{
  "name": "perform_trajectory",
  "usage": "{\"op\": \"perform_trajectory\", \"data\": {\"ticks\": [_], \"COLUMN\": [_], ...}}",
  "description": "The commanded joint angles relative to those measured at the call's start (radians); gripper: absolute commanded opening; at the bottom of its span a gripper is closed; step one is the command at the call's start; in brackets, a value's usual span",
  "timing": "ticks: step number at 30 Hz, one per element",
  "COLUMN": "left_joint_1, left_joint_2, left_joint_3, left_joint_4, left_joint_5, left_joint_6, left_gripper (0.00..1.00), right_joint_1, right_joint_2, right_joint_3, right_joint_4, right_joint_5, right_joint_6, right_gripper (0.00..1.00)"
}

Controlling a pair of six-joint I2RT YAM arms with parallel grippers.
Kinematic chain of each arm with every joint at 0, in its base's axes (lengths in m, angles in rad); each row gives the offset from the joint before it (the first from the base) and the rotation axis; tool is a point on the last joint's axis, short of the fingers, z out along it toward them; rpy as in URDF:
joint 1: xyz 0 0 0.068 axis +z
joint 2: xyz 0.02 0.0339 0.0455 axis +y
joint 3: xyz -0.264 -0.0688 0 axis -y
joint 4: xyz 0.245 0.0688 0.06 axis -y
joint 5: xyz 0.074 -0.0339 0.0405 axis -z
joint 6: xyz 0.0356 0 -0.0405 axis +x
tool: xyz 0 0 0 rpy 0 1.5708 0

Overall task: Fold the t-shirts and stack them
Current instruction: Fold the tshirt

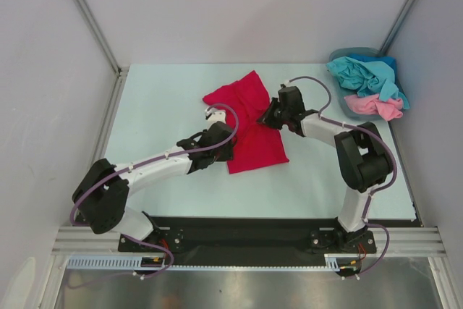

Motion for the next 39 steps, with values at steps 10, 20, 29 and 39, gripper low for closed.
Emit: {"op": "perform_trajectory", "data": {"ticks": [10, 20, 29, 39], "left_joint_1": [-0.005, -0.004, 0.032, 0.068], "left_joint_2": [-0.023, 0.035, 0.265, 0.302], "left_joint_3": [-0.016, -0.028, 0.115, 0.184], "left_joint_4": [0.034, 0.158, 0.218, 0.180], "left_joint_5": [-0.019, -0.013, 0.001, -0.019], "left_joint_6": [-0.008, 0.041, 0.110, 0.151], "left_gripper": [0.52, 0.52, 0.52, 0.52], "right_joint_1": [-0.009, -0.001, -0.014, -0.023], "right_joint_2": [0.002, -0.113, -0.243, -0.291], "right_joint_3": [-0.019, -0.081, -0.170, -0.224], "right_joint_4": [0.014, 0.017, 0.011, 0.023], "right_joint_5": [0.015, 0.029, 0.018, 0.008], "right_joint_6": [-0.005, -0.008, -0.019, -0.025], "right_gripper": [0.61, 0.59, 0.58, 0.56]}}
